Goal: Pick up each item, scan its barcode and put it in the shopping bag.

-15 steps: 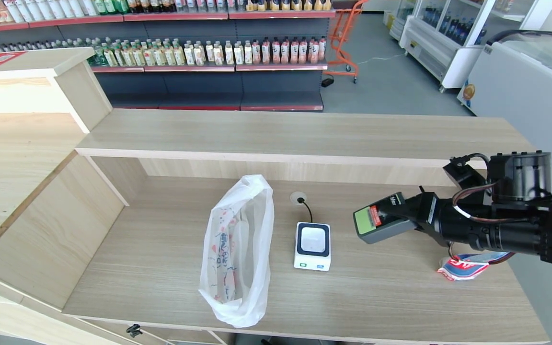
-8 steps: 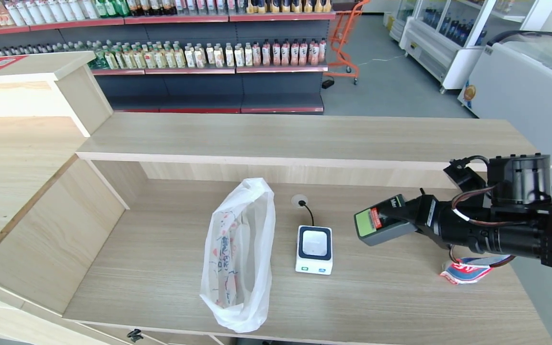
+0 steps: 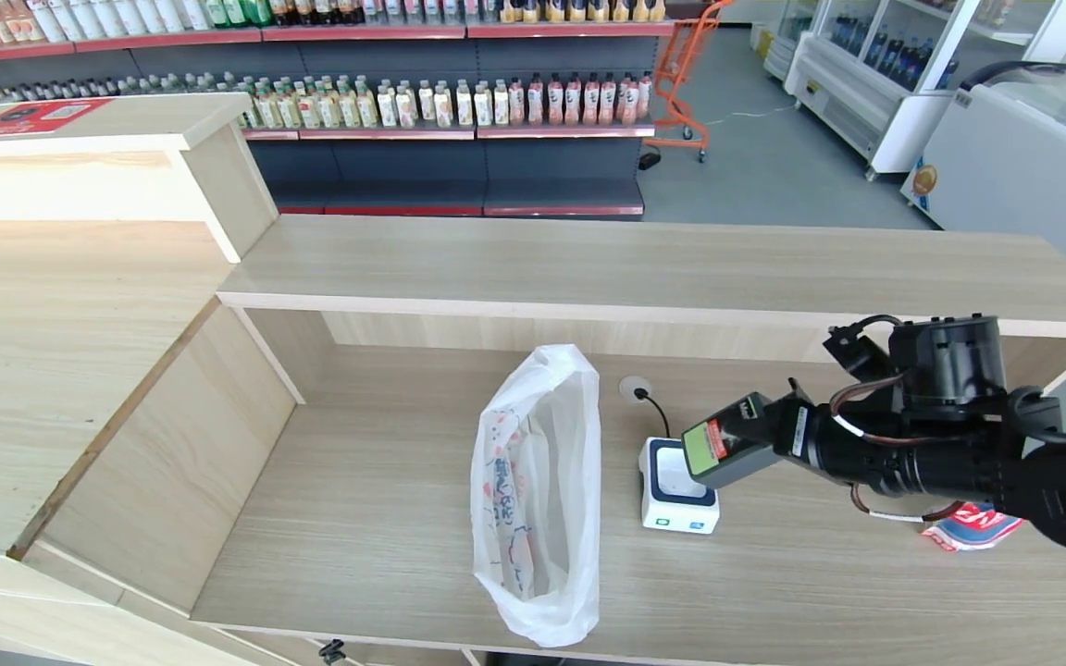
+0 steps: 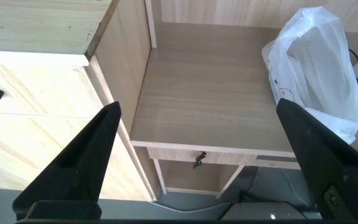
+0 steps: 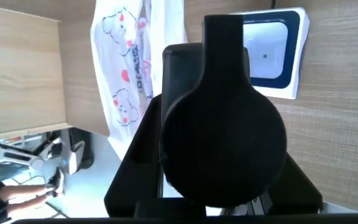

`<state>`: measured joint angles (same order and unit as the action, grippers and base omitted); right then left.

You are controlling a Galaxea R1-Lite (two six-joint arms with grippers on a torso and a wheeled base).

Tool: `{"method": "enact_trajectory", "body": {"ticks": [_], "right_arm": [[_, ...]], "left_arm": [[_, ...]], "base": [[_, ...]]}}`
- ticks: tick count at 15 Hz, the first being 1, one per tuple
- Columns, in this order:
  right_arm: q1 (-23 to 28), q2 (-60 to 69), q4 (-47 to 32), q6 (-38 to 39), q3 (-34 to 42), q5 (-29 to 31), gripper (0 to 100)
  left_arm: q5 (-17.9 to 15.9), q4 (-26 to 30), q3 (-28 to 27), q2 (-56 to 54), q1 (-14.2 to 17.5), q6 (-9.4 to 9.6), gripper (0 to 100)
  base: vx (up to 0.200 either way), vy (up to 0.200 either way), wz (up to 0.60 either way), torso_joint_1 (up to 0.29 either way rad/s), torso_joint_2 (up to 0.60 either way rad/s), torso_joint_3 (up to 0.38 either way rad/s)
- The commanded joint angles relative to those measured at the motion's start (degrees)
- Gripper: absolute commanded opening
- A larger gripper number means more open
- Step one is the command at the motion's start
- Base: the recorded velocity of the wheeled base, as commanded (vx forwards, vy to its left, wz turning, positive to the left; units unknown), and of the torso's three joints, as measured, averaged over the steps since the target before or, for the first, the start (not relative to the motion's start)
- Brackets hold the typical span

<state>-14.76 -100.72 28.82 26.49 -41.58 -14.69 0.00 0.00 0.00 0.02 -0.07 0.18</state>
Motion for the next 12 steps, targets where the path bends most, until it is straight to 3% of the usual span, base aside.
{"method": "enact_trajectory", "body": {"ticks": [1, 9, 12], "right_arm": [[-0.1, -8.4, 1.6, -4.8, -1.8, 5.5, 0], [-4.9, -19.0, 4.1, -5.2, -12.4, 5.9, 0], [-6.0, -22.3, 4.4, -10.0, -13.9, 6.1, 0]], "left_arm": [[0.0, 0.0, 0.0, 0.0, 0.1, -0.01, 100], [0.0, 0.0, 0.0, 0.1, 0.1, -0.01, 100], [0.0, 0.0, 0.0, 0.0, 0.1, -0.01, 100]], "base": [[0.000, 0.000, 0.00, 0.000, 0.00, 0.000], [0.000, 0.000, 0.00, 0.000, 0.00, 0.000], [0.000, 0.000, 0.00, 0.000, 0.00, 0.000]]}}
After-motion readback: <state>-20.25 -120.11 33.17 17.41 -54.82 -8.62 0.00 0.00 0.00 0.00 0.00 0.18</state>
